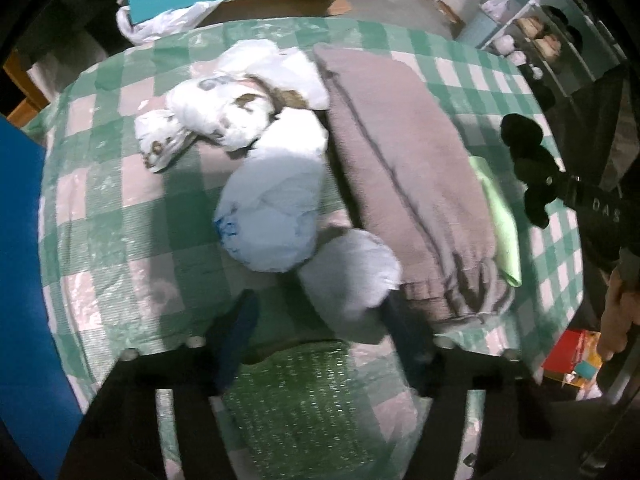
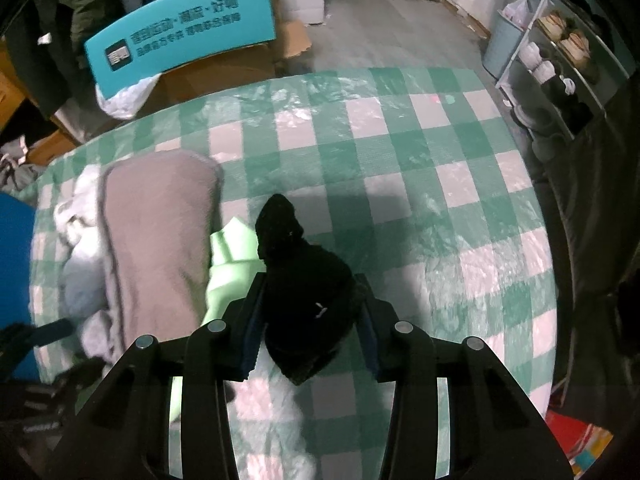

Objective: Organize soft objects
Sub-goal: 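Grasp the grey sock with the left gripper while the right gripper holds the black sock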

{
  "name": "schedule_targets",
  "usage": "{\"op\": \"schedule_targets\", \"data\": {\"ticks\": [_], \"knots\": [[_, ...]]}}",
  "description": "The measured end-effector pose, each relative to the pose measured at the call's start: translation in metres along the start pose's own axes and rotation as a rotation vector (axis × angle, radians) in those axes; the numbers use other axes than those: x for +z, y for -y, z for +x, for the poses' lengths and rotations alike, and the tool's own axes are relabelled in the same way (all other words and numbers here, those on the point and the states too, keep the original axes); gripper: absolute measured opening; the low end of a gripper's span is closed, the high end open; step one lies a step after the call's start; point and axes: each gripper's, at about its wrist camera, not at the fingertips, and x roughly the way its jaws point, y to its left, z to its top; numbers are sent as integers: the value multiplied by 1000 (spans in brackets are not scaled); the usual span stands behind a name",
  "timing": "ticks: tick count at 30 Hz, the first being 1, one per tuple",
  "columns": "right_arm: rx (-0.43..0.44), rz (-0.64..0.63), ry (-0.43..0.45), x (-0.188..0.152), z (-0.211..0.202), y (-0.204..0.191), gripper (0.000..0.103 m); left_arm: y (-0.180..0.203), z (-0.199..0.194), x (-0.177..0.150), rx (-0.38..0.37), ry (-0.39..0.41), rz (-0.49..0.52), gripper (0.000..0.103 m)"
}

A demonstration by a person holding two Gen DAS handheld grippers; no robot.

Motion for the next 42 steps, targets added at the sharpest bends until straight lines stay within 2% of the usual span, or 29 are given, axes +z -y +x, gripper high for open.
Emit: {"op": "schedule_targets", "data": {"ticks": [1, 2, 3, 4, 6, 9, 21, 26, 42], "knots": [[5, -8, -2, -3, -3, -3, 40, 4, 0, 0, -7, 5, 6, 47], [6, -15, -3, -5, -5, -5, 40, 7, -1, 0, -17, 10, 15, 35], [6, -22, -4, -7, -8, -8, 40, 9, -1, 1, -26, 12, 24, 29], [9, -31, -3, -9, -11, -11, 40, 11, -2, 1, -27, 15, 33, 27], [19, -39, -1, -13, -16, -15, 40, 15, -5, 2, -28, 27, 49, 18], [34, -45, 7, -18, -25, -20, 41, 16, -9, 1, -32, 38, 63, 12], [65, -82, 42, -28, -50, -42, 41, 15, -46, -15, -24, 109, 118, 8], [84, -98, 63, -31, -62, -53, 41, 15, -66, -25, 13, 156, 158, 8], [135, -185, 129, -40, -103, -99, 41, -6, -126, -47, 66, 257, 152, 8]]}}
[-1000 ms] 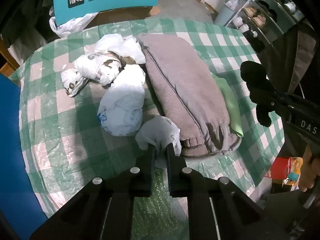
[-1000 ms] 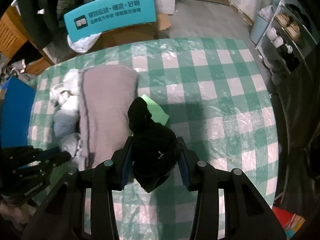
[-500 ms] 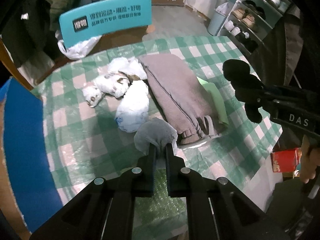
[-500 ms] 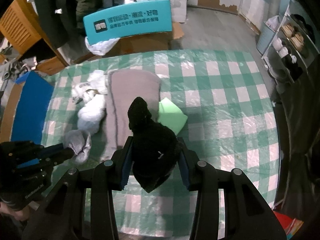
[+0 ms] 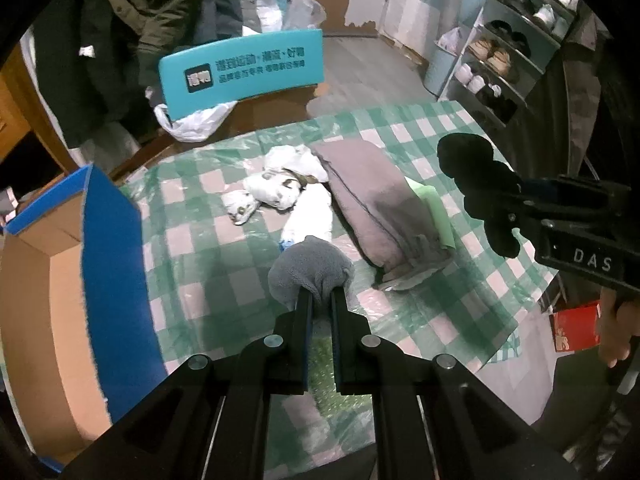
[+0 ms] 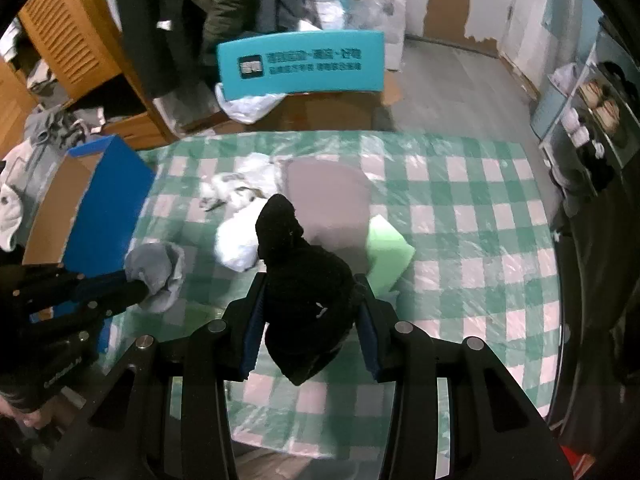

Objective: Organize soft objects
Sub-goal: 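Grasp the grey sock with the left gripper while the right gripper holds the black sock, then carry both socks into the box and open both grippers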

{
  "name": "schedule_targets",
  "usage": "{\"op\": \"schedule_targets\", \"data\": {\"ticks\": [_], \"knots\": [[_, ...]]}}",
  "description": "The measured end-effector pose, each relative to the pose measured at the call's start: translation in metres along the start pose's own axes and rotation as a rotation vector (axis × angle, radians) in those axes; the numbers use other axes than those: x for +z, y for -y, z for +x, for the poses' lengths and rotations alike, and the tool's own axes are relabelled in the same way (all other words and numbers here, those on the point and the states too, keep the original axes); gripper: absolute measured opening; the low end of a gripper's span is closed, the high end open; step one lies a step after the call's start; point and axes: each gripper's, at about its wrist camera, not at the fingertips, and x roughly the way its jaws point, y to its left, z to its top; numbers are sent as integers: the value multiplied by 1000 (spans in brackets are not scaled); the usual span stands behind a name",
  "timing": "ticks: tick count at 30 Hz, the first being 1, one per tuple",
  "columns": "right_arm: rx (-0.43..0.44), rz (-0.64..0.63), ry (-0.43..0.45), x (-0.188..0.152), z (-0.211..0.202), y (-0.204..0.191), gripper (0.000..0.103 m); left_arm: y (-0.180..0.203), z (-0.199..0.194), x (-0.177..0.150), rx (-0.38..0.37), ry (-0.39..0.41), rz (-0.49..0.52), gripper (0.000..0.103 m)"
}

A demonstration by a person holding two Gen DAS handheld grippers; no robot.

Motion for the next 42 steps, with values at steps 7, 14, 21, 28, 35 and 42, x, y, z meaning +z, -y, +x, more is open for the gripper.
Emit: {"op": "schedule_targets", "data": {"ticks": [7, 14, 21, 28, 35, 42], "knots": [[24, -48, 19, 5, -11, -28, 41, -14, -23, -3, 19, 40, -19, 8], [54, -101, 29, 9, -16, -59, 41, -32, -41, -8, 52, 72, -35, 8], [84, -158, 27, 17, -16, -93, 41, -53, -56, -16, 74, 94, -59, 8], [119, -210, 23, 25, -11, -130, 41, -79, -68, -23, 93, 115, -106, 8], [151, -247, 14, 33, -6, -162, 41, -106, -76, -29, 108, 126, -150, 8], [183, -284, 2, 40, 3, -194, 41, -133, -84, -38, 125, 137, -195, 8]]}}
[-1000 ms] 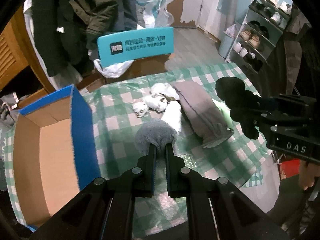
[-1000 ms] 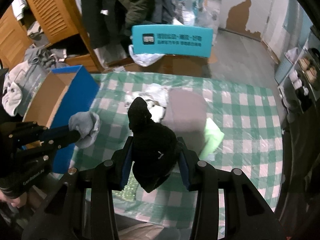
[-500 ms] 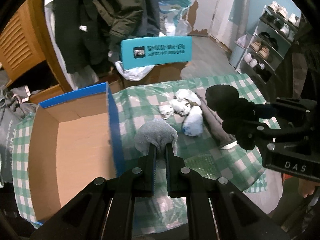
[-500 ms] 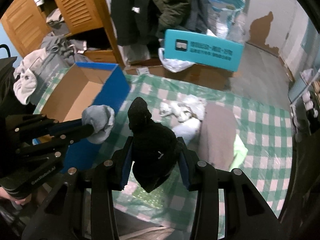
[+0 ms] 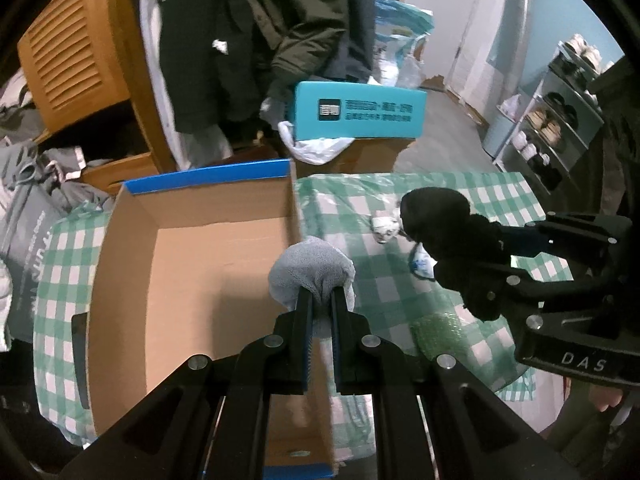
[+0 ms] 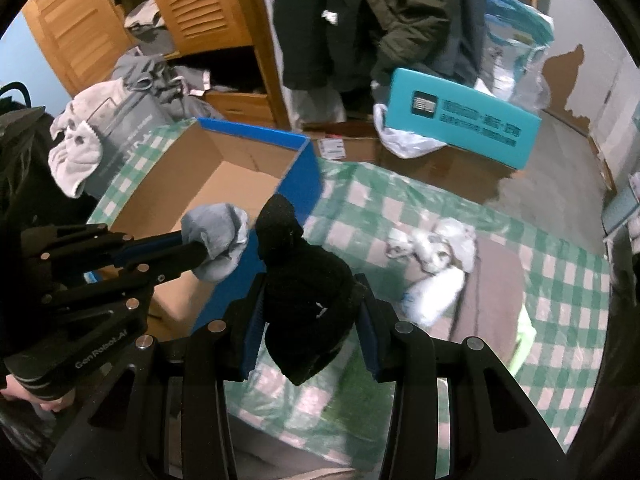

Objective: Organize soft objects
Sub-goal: 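Carry both socks into the box and open both grippers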

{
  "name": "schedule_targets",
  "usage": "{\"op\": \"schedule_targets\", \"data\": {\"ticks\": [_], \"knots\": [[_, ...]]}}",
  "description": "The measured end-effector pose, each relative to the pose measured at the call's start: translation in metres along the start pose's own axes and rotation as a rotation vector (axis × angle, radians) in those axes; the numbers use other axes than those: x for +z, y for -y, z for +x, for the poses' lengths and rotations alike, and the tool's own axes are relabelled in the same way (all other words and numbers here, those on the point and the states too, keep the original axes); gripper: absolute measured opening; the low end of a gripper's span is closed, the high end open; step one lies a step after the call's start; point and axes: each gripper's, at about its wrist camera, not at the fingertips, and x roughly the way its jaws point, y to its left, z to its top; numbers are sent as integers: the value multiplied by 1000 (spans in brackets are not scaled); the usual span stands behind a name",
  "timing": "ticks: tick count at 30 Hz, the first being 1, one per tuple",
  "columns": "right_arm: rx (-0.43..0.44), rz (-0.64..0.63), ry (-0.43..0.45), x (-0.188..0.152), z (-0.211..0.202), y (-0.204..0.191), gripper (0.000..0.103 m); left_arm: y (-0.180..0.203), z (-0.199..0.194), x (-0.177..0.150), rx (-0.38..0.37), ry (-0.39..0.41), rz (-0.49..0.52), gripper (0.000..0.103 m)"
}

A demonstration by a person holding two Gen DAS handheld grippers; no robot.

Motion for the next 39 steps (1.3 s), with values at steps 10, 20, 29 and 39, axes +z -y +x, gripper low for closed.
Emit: {"op": "schedule_targets", "data": {"ticks": [10, 20, 29, 39], "knots": [[27, -51, -26, 23, 23, -41, 41, -44, -2, -7, 41, -1, -68, 8], [59, -72, -79, 38, 56, -73, 41, -87, 7, -20, 79, -40, -138, 8], [74, -73, -133, 43, 85, -88, 41, -105, 19, -28, 89, -81, -173, 9], [70, -50, -150, 44, 95, -86, 58, -114, 24, -31, 108, -114, -200, 39]]}}
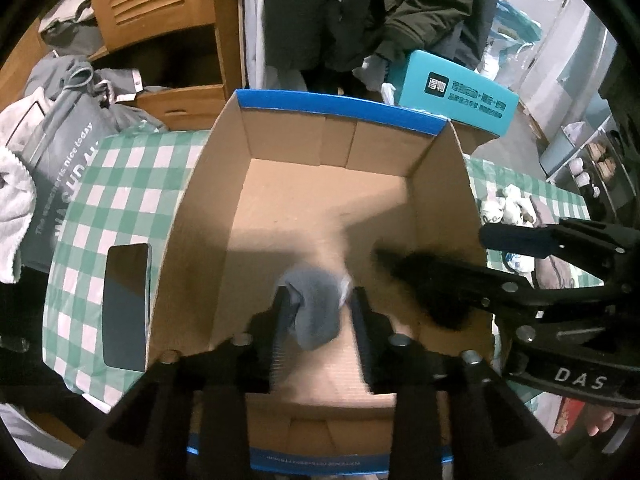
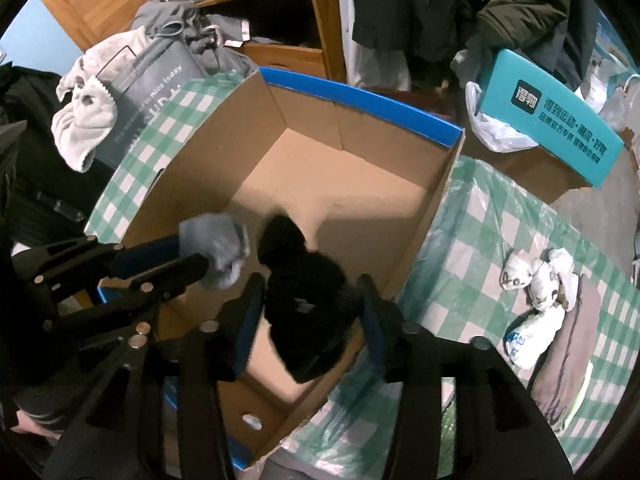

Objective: Organize soft objects
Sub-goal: 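Carry both socks into the box and open both grippers, then move both tools back over the grey towel and green scrubber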

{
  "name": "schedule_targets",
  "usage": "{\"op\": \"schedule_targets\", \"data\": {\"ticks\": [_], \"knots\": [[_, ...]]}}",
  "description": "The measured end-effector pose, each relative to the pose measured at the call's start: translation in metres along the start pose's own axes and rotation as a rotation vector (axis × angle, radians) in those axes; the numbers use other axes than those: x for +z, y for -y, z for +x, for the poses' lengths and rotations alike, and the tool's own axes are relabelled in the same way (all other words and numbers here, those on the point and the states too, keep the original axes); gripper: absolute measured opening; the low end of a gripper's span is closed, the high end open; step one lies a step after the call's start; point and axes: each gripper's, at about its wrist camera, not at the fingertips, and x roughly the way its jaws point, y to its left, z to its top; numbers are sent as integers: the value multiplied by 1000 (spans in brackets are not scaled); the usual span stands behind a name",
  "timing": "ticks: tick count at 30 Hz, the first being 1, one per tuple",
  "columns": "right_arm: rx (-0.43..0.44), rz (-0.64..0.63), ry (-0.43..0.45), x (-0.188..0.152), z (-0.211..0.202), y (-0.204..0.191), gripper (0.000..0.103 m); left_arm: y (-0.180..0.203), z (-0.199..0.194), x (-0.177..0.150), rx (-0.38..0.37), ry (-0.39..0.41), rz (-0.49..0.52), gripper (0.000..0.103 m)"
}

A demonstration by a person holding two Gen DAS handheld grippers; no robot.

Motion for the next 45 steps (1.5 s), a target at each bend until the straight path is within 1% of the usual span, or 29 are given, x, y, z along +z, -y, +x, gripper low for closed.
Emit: {"op": "schedule_targets", "data": {"ticks": [1, 3, 6, 7, 8, 12, 15, 19, 21, 24, 29, 34, 40, 42, 44, 45], "knots": [[-3, 3, 6, 0, -1, 0, 61, 0, -1, 0, 6, 5, 2, 40], [-8, 9, 14, 0, -3, 2, 61, 2, -1, 1, 13, 7, 8, 40], [-17, 26, 27, 0, -9, 9, 63, 5, -3, 1, 2, 8, 10, 41], [-21, 33, 30, -1, -10, 11, 66, 7, -3, 1, 2, 8, 15, 41], [-24, 38, 35, -1, -12, 13, 68, 8, -4, 1, 1, 8, 19, 44], [-48, 60, 53, -7, -20, 26, 70, 19, -6, 2, -6, 15, 39, 51], [-65, 81, 63, -12, -26, 35, 70, 28, -8, 3, -13, 17, 55, 52], [-90, 102, 80, -19, -34, 49, 74, 43, -12, 4, -23, 22, 81, 54], [-99, 113, 87, -24, -38, 57, 74, 51, -14, 4, -27, 29, 94, 58], [-108, 137, 91, -32, -43, 72, 74, 62, -13, 3, -27, 27, 113, 58], [-128, 194, 93, -49, -51, 100, 74, 81, -11, 2, -53, 8, 135, 58], [-143, 246, 102, -64, -60, 126, 74, 103, -10, 1, -61, 3, 173, 58], [-169, 278, 101, -84, -66, 151, 74, 130, -7, -2, -77, -14, 212, 59], [-187, 291, 99, -92, -68, 160, 76, 138, -4, -3, -84, -24, 222, 60], [-202, 301, 96, -97, -69, 167, 82, 145, 0, -4, -89, -37, 230, 60], [-212, 304, 90, -101, -69, 172, 83, 149, 3, -4, -90, -43, 232, 60]]}}
